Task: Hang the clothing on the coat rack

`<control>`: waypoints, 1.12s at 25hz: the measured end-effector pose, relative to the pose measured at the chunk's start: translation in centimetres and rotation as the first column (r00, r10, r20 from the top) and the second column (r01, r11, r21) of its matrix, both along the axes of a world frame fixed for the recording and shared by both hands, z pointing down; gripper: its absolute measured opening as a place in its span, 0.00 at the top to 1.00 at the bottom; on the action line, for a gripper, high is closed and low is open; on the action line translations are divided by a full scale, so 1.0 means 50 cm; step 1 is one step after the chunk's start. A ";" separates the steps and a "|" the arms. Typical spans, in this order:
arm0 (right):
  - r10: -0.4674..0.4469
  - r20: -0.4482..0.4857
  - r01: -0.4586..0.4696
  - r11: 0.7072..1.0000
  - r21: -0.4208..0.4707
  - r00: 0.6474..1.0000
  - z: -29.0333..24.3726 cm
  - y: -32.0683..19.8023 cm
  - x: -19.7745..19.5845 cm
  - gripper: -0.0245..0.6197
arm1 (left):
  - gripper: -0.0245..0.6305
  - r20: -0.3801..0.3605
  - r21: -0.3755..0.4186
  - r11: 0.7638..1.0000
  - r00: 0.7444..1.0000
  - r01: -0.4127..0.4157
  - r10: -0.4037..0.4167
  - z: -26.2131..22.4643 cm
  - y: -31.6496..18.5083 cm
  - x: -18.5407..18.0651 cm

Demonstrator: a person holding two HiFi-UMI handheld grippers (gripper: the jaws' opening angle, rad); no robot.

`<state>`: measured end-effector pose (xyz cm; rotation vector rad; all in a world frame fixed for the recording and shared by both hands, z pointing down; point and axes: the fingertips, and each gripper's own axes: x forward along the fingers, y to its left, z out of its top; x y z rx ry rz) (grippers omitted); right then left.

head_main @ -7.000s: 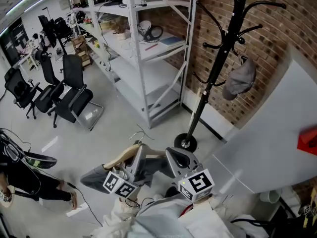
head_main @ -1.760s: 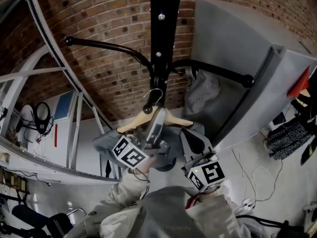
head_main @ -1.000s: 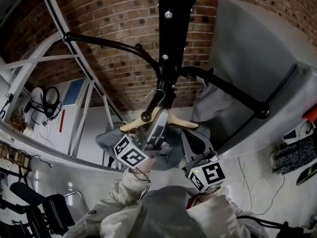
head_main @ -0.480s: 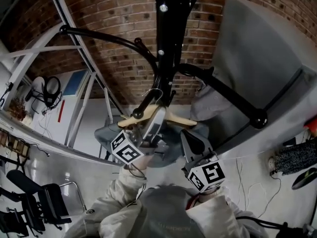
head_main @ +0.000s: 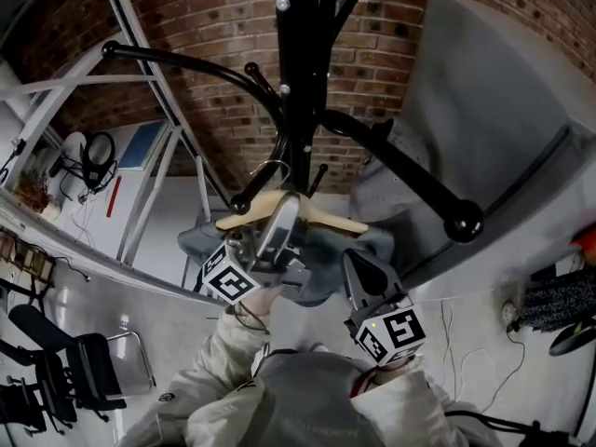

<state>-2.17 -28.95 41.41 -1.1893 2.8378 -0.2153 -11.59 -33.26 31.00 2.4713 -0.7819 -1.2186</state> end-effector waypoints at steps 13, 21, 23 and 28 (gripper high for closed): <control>0.080 0.014 -0.080 0.997 -0.015 0.997 0.008 0.039 0.018 0.92 | 0.73 -0.092 -0.047 0.995 0.992 -0.089 0.085 0.020 0.014 -0.008; 0.171 0.020 -0.170 0.985 -0.022 0.985 0.017 0.089 0.001 0.92 | 0.73 -0.051 -0.156 0.978 0.990 -0.137 0.131 0.102 0.040 -0.024; 0.174 0.016 -0.174 0.985 -0.022 0.985 0.016 0.104 -0.013 0.92 | 0.73 -0.023 -0.183 0.974 0.991 -0.131 0.129 0.126 0.058 -0.037; 0.168 0.001 -0.168 0.986 -0.019 0.986 0.016 0.148 -0.066 0.92 | 0.74 0.056 -0.205 0.974 0.992 -0.096 0.109 0.168 0.128 -0.081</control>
